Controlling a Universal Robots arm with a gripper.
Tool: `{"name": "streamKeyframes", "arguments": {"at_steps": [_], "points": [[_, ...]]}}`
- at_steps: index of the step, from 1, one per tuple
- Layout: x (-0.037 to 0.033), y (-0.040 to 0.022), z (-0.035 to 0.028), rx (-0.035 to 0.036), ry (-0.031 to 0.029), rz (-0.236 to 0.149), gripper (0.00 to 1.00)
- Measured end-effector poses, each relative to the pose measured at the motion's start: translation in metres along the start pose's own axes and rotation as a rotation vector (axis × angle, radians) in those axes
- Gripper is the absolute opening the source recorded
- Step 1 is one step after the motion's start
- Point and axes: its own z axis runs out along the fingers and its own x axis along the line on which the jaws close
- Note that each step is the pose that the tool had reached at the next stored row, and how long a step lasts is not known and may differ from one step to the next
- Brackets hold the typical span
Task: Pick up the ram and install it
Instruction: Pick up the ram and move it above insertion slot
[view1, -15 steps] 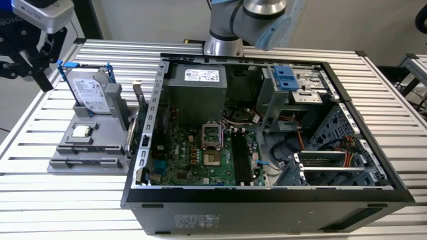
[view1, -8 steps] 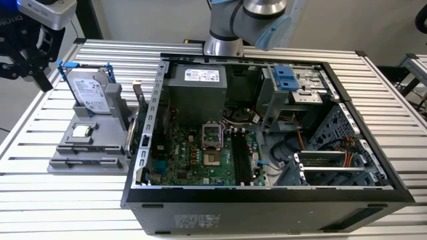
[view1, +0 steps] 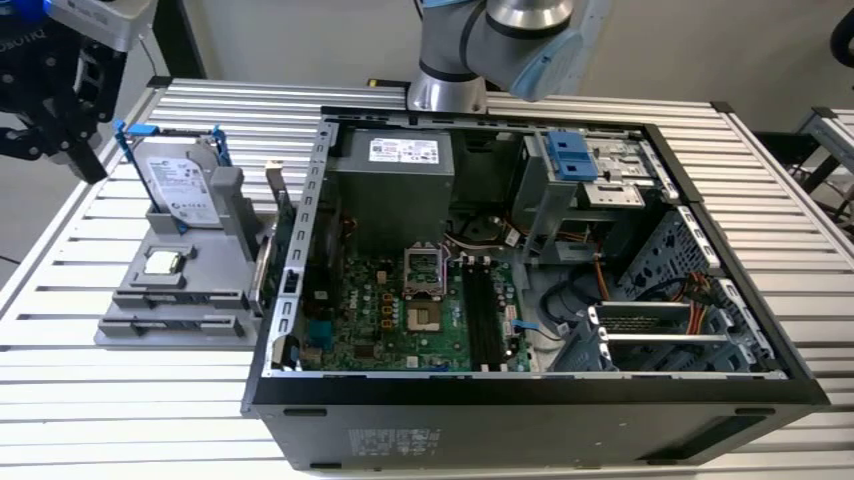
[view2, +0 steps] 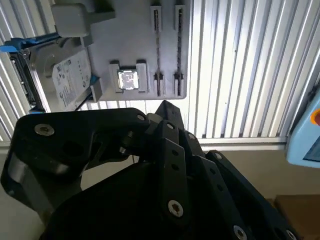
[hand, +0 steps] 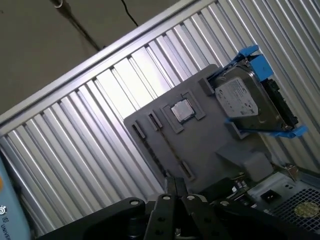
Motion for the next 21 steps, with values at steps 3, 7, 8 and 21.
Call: {"name": "streamKeyframes", "arguments": {"at_steps": [3,7,8,21], "points": [[0.0000,0.0000,0.0001,0.0027,-0.0011,-0.036,0.00],[0.0000,0.0000,0.0000,0.0013,0.0013,-0.098,0.00],[0.0000,0.0001,0.0001,0.0009,0.0019,-0.114,0.00],[0.0000,0.0001,0.0000,-0.0008,0.0048,-0.192,0.00]]}}
